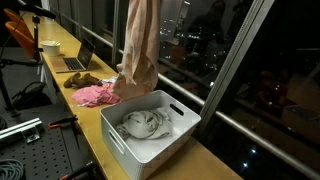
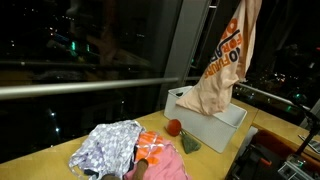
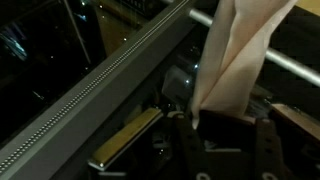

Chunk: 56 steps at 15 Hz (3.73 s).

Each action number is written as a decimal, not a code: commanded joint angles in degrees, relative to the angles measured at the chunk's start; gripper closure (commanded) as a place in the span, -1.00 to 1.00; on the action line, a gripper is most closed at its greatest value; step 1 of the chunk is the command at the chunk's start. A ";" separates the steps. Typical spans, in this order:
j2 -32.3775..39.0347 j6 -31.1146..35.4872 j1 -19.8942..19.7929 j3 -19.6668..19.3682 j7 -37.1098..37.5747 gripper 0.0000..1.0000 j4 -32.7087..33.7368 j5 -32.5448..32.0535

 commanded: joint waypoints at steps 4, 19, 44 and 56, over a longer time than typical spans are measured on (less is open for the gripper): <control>4.79 0.11 -5.33 -1.81 -4.10 1.00 5.44 -0.23; 15.75 16.36 -5.82 -4.06 -0.09 0.17 -12.65 4.17; 55.37 29.58 4.84 -0.45 -3.50 -1.00 -0.38 16.92; 55.99 22.50 5.70 -1.55 -7.77 -1.00 2.94 16.56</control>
